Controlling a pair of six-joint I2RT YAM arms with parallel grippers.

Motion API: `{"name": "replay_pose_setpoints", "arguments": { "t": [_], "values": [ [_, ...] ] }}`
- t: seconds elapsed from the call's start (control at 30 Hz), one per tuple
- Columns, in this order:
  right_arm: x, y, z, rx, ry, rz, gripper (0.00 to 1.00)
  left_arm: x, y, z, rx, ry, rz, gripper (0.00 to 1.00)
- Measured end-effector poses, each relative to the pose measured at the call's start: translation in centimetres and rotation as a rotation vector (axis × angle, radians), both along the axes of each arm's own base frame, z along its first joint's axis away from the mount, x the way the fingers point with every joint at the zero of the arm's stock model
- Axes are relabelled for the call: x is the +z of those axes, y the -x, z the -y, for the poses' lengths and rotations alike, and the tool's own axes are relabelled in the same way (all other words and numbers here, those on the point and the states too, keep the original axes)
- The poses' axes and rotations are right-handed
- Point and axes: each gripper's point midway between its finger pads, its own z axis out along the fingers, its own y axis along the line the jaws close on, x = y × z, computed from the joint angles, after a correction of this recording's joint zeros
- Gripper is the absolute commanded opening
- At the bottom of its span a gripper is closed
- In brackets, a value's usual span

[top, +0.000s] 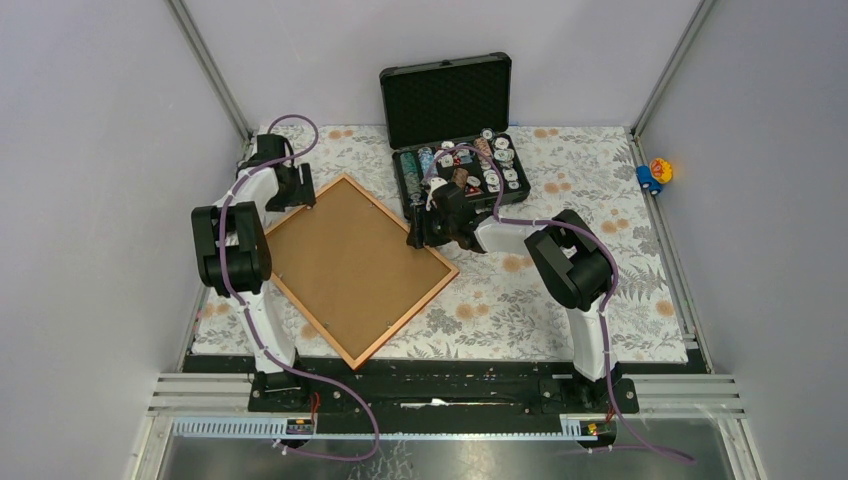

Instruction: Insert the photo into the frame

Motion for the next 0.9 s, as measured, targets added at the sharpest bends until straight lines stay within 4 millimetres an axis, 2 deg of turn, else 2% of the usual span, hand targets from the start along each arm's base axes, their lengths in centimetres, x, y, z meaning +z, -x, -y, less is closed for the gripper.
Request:
{"name": "replay_pose_setpoints", "arguments": {
  "t": [0.33, 0.57, 0.73, 0.9],
  "values": [
    [0.0, 0.0, 0.0, 0.001, -0.003, -0.003, 0.57, -1.8, 0.2, -0.4, -0.009, -0.028, -0.044, 0.79],
    [0.0, 0.0, 0.0, 0.001, -0.004, -0.003, 0.56, -2.4, 0.2, -0.9, 0.003, -0.047, -0.056, 0.73],
    [0.0, 0.0, 0.0, 0.001, -0.004, -0.003, 0.56, -2.5, 0.0, -1.1, 0.021, -0.042, -0.055, 0.79],
    [0.0, 0.0, 0.0, 0.001, -0.005, -0.003, 0.56, -2.6, -0.3, -1.1, 0.038, -0.029, -0.049, 0.80]
  ]
}}
